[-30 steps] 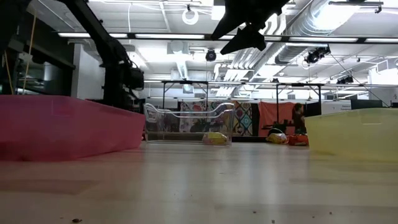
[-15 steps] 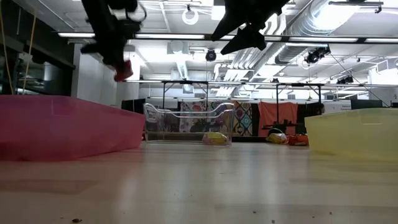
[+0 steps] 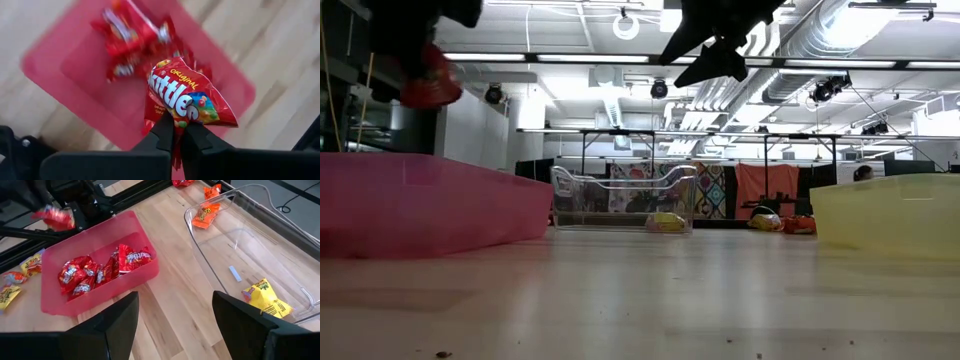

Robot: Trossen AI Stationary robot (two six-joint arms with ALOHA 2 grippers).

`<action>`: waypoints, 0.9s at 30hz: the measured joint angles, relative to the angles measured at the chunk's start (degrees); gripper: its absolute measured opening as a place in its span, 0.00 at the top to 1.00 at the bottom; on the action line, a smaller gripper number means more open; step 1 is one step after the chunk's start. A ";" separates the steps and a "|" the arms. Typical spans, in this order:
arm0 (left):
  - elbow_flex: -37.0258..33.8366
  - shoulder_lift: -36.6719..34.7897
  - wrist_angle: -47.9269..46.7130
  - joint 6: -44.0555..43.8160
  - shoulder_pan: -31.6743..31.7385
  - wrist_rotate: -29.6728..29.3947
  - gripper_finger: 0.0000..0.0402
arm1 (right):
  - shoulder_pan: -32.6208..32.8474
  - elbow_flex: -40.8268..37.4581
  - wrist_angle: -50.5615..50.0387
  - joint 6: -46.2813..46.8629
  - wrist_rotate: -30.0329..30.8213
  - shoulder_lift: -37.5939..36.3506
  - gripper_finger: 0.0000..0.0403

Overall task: Sort candy
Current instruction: Put the red candy into the red bin

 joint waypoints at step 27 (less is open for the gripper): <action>-6.98 -0.33 9.19 12.37 3.18 1.32 0.55 | 1.11 0.11 -12.47 9.28 -27.12 -6.47 0.39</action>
